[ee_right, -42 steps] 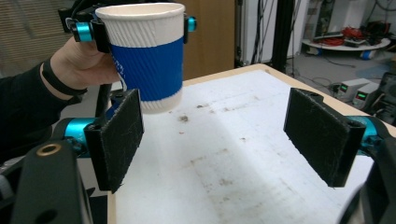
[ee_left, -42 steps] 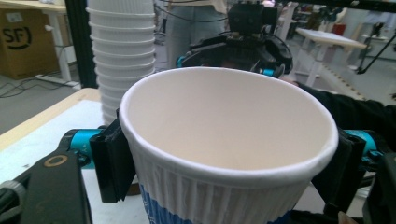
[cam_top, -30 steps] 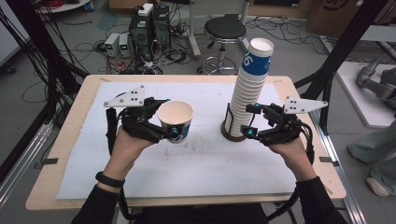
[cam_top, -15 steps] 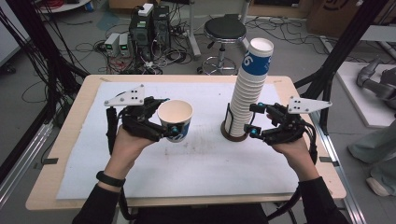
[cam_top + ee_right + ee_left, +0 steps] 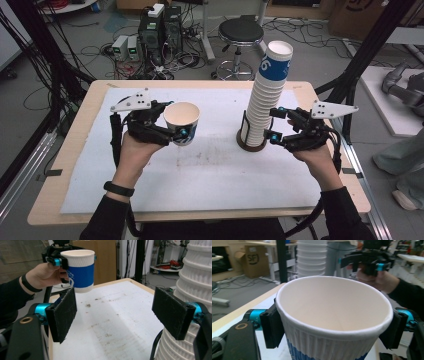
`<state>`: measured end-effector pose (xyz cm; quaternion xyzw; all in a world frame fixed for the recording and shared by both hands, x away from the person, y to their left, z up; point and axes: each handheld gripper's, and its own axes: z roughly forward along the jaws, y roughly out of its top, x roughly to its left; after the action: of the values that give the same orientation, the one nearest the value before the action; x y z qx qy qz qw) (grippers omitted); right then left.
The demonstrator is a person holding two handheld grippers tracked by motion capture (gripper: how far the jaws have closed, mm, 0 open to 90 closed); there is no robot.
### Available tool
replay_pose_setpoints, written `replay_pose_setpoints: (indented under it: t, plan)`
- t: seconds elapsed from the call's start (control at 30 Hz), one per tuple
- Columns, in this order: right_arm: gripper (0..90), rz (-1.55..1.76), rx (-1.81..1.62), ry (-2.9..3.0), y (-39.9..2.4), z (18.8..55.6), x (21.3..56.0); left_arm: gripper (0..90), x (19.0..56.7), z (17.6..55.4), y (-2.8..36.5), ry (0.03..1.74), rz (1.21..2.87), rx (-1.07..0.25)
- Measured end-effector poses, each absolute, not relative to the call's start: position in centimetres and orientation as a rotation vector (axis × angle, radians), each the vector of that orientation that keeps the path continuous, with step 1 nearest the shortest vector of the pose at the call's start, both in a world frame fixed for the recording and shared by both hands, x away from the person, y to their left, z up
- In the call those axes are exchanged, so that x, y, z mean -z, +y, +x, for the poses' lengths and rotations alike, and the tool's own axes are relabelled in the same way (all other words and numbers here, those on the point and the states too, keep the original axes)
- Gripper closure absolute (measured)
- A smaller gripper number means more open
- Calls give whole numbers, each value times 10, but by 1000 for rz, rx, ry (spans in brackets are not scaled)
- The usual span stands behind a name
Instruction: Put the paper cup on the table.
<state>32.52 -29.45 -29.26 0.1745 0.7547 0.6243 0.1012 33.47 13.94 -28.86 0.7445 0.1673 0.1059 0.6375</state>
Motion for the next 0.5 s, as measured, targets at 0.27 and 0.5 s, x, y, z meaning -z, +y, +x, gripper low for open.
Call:
replay_pose_setpoints:
  t: [0.27, 0.5]
  plan:
    - [204, 513, -1844, 2238, -293, 328, 292, 217, 299, 349, 145, 485, 1683, -331]
    - [204, 501, -1848, 2237, -293, 328, 291, 217, 324, 366, 155, 607, 1668, -388]
